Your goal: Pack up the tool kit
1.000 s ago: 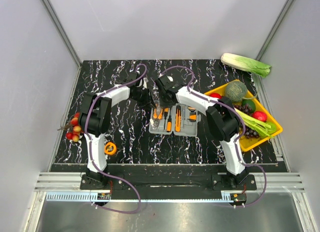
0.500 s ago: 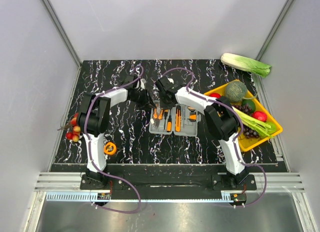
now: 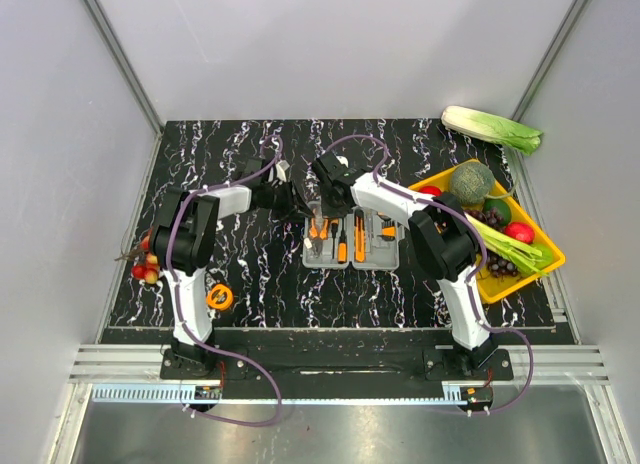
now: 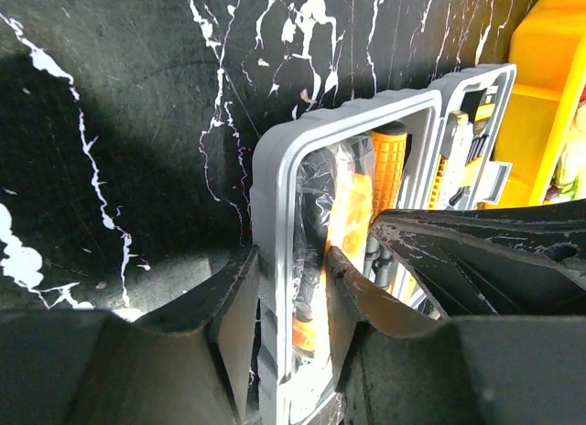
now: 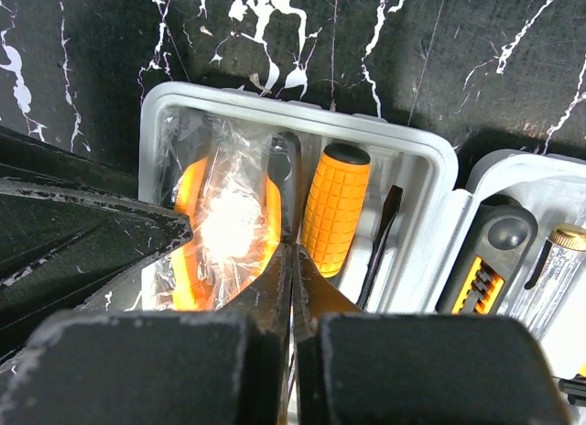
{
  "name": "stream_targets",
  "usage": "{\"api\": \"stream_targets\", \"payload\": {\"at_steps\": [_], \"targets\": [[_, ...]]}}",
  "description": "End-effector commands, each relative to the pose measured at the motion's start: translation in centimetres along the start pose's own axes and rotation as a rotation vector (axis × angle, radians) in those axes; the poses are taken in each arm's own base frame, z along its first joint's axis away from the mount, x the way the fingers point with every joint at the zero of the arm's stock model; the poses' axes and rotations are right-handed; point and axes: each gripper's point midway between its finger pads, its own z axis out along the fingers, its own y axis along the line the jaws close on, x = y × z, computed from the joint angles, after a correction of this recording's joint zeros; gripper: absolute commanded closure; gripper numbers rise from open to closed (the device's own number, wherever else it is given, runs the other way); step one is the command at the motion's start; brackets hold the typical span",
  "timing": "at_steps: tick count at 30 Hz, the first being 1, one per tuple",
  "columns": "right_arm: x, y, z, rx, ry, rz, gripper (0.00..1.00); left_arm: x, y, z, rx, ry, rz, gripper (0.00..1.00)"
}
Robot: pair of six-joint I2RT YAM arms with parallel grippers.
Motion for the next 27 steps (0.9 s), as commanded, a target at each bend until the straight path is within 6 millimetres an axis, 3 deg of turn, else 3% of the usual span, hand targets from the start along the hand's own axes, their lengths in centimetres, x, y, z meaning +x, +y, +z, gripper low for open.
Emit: {"api": "stream_targets", "payload": {"at_steps": [1,5,7,9,15,19,27], "targets": [[0.3,0.9,-0.2,-0.026,0.017,-0.015,0.98,5.8,3.5,1.0,-0.094,0.148,-0.042,0.59],[0.4,0.9,-0.2,-0.022,0.017,-0.018,0.98,6.5,3.8,0.7,-0.083,0.160,-0.026,0.57],[0.4,0.7,-0.1,-0.018,0.017,-0.017,0.98,6.9,3.9,0.5,-0.081,0.171,-0.016,0.60],[0.4,0.7,-0.2,-0.016,0.015,-0.020,0.98,7.2,4.2,0.3,-0.078,0.172,-0.011,0.70],[0.7,0.4,0.0,-0.010,0.019,-0.016,0.98,8.1,4.1,0.6,-0.005,0.210,0.006,0.71],[0.7,0.3,0.0,-0.008,0.017,-0.015,0.98,8.7,5.3,1.0,-0.036,0.226,-0.011,1.00],[1.1,0.3,0.1,-0.015,0.025,-0.018,0.98,9.8,8.8,1.6,-0.194,0.252,-0.080,1.00]]}}
